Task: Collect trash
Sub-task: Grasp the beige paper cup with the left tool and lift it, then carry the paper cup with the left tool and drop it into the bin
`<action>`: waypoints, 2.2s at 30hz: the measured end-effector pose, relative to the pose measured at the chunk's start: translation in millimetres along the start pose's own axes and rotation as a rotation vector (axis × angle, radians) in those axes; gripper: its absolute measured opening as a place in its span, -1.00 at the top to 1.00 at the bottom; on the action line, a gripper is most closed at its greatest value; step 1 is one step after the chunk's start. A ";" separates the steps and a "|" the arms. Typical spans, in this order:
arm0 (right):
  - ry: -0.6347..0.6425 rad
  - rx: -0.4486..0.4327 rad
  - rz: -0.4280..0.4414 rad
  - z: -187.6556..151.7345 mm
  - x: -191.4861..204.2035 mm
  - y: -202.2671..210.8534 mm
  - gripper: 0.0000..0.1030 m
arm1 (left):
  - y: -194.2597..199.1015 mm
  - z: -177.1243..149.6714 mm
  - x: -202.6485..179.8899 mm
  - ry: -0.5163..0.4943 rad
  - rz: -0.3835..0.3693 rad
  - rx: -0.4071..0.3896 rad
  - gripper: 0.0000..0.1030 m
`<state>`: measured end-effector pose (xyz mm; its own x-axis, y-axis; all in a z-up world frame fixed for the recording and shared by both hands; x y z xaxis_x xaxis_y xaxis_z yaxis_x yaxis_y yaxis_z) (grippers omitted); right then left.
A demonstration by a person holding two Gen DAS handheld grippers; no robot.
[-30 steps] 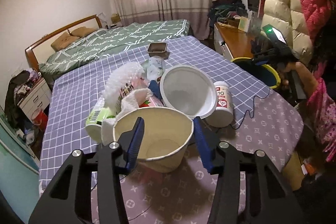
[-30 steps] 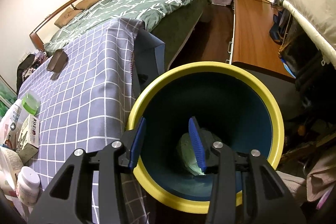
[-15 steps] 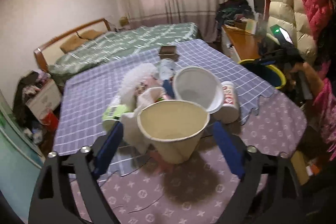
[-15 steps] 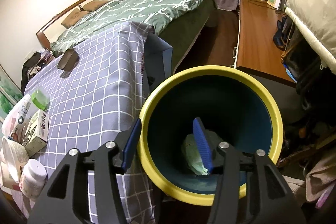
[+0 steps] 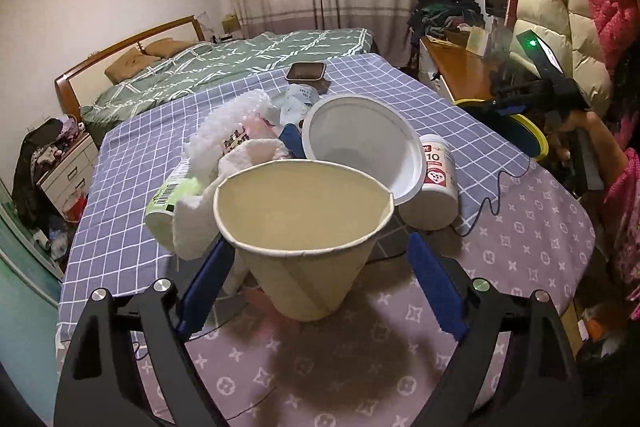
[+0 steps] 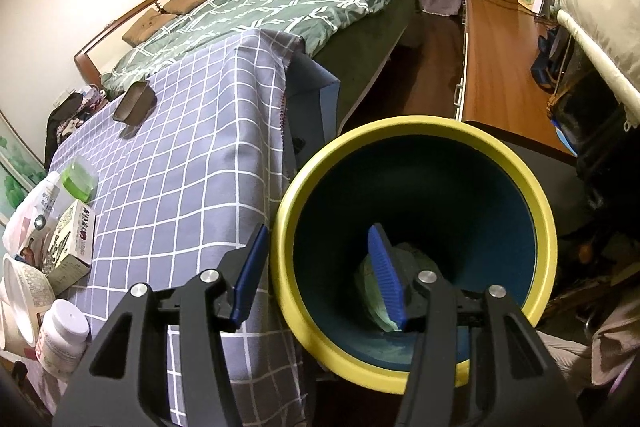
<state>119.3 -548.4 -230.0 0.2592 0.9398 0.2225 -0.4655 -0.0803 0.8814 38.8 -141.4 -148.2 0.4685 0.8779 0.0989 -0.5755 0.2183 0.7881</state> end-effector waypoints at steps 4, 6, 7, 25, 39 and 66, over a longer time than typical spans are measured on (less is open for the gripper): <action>-0.004 0.010 0.005 -0.7 -1.5 -5.4 0.03 | -8.7 2.7 3.2 0.015 0.017 0.019 -0.63; -0.004 0.014 0.008 -1.6 -1.5 -7.3 0.03 | -11.4 4.3 3.2 0.013 0.023 0.015 -0.58; -0.003 0.016 0.009 -2.0 -1.5 -8.1 0.03 | -12.0 4.9 3.0 0.011 0.030 0.014 -0.48; 0.003 -0.029 0.030 -9.4 -2.2 16.8 0.03 | 33.9 28.6 -20.4 -0.069 -0.090 -0.083 -0.13; -0.043 -0.098 -0.055 -40.0 -57.5 65.9 0.03 | 12.2 139.8 -96.4 -0.200 -0.272 -0.093 -0.13; -0.087 -0.104 -0.092 -73.2 -101.0 82.3 0.03 | -75.2 259.3 -255.3 -0.424 -0.399 0.043 -0.13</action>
<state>-7.1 -625.6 -210.5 0.3749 0.9090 0.1823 -0.5204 0.0436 0.8528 136.3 -492.5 -75.2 0.8758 0.4823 0.0167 -0.2757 0.4717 0.8375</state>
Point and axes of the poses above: each gripper's, at about its wrist camera, not at the fingertips, and y roughly against the way its jaws point, x to its left, z to its top, the point moved 7 cm from there along -y, roughly the way its jaws point, and after that the axes turned 12 degrees about x, right-handed, at the moved point
